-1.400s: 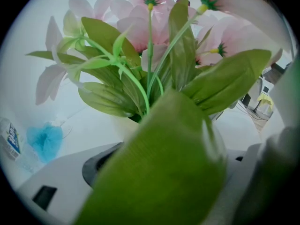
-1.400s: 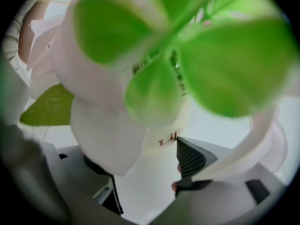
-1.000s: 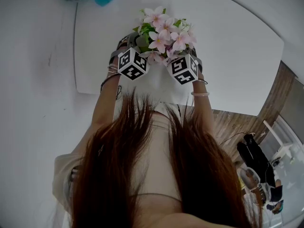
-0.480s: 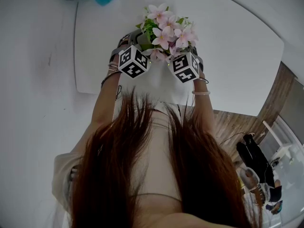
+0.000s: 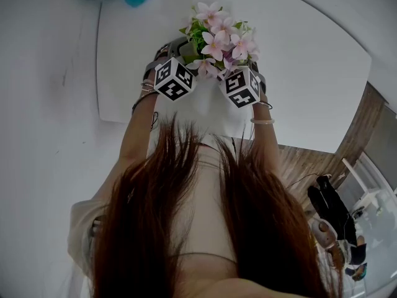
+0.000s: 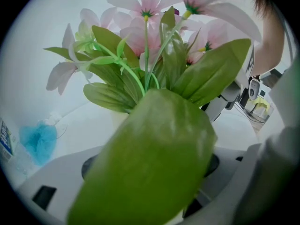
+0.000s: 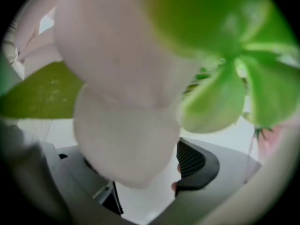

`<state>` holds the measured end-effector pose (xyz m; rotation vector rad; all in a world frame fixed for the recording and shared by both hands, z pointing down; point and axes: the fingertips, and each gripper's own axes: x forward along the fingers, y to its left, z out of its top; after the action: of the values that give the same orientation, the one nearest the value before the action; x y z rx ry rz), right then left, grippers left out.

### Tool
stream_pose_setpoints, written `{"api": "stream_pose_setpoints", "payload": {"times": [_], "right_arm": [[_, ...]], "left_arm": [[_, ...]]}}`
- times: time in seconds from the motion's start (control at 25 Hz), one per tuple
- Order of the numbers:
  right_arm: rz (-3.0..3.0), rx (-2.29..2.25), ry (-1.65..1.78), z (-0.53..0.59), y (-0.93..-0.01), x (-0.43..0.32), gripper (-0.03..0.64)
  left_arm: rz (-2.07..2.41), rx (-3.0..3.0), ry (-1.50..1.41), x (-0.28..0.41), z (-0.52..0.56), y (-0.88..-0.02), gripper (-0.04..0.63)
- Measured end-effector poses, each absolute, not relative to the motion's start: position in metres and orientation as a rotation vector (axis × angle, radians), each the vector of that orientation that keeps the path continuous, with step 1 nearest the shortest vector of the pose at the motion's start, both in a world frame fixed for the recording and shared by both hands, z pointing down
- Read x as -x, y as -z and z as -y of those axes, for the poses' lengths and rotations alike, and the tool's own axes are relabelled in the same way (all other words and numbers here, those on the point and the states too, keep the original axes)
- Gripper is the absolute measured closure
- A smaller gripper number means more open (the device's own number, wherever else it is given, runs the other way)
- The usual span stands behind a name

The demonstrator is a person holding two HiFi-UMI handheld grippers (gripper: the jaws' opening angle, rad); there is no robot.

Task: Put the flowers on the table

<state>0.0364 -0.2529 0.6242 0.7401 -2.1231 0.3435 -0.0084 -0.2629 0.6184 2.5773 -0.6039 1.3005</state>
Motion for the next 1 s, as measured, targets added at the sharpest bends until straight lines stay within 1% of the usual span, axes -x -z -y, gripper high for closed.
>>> {"api": "stream_pose_setpoints", "payload": {"times": [1.0], "right_arm": [[2.124,-0.731,-0.369,0.2517,-0.6251,-0.0368,0.242]], "left_arm": [[0.592,-2.573,-1.267,0.0081,0.2616,-0.6202,0.218]]}}
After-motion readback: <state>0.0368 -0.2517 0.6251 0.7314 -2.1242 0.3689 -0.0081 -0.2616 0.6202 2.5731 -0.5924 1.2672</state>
